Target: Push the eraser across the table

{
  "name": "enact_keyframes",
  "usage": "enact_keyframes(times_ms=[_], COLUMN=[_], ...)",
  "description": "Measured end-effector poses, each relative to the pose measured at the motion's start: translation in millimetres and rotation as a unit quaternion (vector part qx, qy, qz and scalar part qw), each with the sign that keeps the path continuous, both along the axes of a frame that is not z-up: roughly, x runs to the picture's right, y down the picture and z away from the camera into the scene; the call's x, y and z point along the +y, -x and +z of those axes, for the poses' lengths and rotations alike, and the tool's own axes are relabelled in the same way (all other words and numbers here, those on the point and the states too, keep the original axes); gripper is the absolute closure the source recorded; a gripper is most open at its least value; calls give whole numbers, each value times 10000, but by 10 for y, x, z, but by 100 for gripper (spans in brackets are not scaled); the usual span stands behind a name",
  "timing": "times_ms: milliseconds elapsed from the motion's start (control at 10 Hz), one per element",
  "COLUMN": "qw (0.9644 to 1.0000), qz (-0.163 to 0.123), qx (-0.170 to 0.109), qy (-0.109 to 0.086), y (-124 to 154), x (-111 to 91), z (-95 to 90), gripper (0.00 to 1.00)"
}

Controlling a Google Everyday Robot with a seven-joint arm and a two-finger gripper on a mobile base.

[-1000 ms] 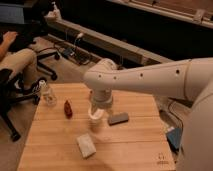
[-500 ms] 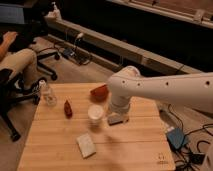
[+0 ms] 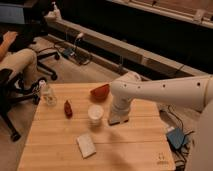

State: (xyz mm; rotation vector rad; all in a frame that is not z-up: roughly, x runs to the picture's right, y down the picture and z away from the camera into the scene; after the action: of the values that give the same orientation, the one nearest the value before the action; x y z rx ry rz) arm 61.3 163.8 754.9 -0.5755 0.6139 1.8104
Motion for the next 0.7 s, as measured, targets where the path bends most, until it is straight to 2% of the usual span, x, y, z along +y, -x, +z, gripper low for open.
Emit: enact_keyframes(times_ms=[300,700], qw=[9999,9993], qz=[-121,-373], qx=[-59,22], qy=[11,-23], y=[32,14], x=[41,127], z=[191,477], gripper=[98,100])
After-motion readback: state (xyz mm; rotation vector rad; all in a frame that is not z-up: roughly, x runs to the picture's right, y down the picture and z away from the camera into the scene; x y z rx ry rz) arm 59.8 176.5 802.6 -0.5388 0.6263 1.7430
